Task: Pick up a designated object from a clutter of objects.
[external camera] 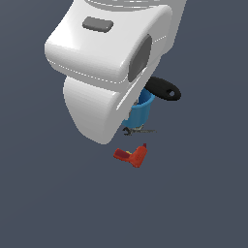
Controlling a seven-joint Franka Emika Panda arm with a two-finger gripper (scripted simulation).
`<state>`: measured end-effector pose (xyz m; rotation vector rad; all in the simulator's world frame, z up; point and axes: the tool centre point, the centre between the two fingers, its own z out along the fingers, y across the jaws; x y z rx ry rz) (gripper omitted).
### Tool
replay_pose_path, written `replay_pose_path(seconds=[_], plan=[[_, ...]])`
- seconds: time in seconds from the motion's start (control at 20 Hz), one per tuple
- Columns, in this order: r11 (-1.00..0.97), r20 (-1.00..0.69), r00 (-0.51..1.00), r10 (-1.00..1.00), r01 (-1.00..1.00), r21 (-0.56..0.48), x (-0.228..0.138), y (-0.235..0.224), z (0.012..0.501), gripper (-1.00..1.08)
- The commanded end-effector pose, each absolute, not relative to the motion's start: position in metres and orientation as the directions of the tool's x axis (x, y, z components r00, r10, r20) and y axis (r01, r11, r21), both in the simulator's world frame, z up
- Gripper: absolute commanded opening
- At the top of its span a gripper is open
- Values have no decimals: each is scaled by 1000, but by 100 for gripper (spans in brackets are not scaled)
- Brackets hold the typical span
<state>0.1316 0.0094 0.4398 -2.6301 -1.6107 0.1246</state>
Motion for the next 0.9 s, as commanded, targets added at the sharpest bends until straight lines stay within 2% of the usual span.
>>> replay_pose_path(seconds=[0.0, 0.85], plan=[[-454, -39, 452, 891, 887, -86, 132, 4, 453, -100], [-454, -39, 453, 891, 887, -86, 135, -7, 477, -100]])
